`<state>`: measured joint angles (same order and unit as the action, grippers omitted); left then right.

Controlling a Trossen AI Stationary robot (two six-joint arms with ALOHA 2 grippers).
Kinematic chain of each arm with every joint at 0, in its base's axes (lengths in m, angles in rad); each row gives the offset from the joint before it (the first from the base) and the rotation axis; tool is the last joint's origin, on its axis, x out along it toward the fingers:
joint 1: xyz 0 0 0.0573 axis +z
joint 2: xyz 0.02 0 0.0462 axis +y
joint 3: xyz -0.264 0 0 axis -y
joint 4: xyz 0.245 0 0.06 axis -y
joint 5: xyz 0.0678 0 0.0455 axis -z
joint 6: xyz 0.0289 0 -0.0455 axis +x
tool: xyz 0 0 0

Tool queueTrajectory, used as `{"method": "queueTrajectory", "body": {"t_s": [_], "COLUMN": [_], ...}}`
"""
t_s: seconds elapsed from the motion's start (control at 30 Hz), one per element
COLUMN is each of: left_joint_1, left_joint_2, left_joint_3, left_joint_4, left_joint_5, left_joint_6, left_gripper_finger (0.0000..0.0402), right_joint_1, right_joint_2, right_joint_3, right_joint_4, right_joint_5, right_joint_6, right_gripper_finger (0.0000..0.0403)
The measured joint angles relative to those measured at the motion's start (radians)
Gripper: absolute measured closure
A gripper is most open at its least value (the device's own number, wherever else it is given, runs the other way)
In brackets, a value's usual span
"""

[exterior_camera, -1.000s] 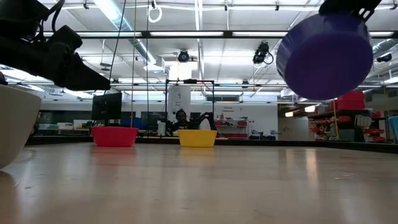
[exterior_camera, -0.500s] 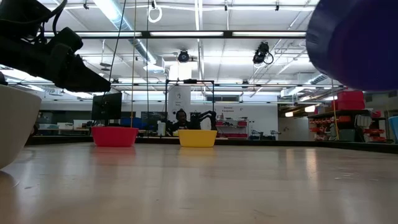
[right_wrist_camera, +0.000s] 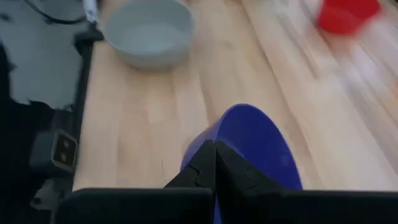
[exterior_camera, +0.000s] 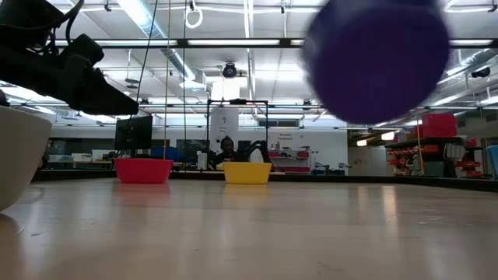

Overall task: Nest bowls inside each other
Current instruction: Stack the dark blue bowl on top of the gray bowl

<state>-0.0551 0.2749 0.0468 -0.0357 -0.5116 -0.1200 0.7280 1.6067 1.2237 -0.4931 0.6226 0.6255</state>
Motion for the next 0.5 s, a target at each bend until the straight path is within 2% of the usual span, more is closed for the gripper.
{"method": "queueTrajectory", "body": {"t_s": [0.2, 0.5], "left_joint_1": [0.000, 0.000], "left_joint_2": [0.000, 0.000], "left_joint_3": [0.000, -0.001], "left_joint_4": [0.000, 0.001], "left_joint_5": [-0.025, -0.028], "left_joint_6": [0.000, 0.001], "left_gripper_finger": [0.0139, 0.0139], "right_joint_1": [-0.123, -0.216], "right_joint_2": [0.039, 0.117], "right_joint_3": [0.000, 0.026], "right_joint_4": [0.249, 0.499], "right_joint_5": [-0.171, -0.298], "right_joint_6": [-0.261, -0.430], "right_gripper_finger": [0.0403, 0.0403]}}
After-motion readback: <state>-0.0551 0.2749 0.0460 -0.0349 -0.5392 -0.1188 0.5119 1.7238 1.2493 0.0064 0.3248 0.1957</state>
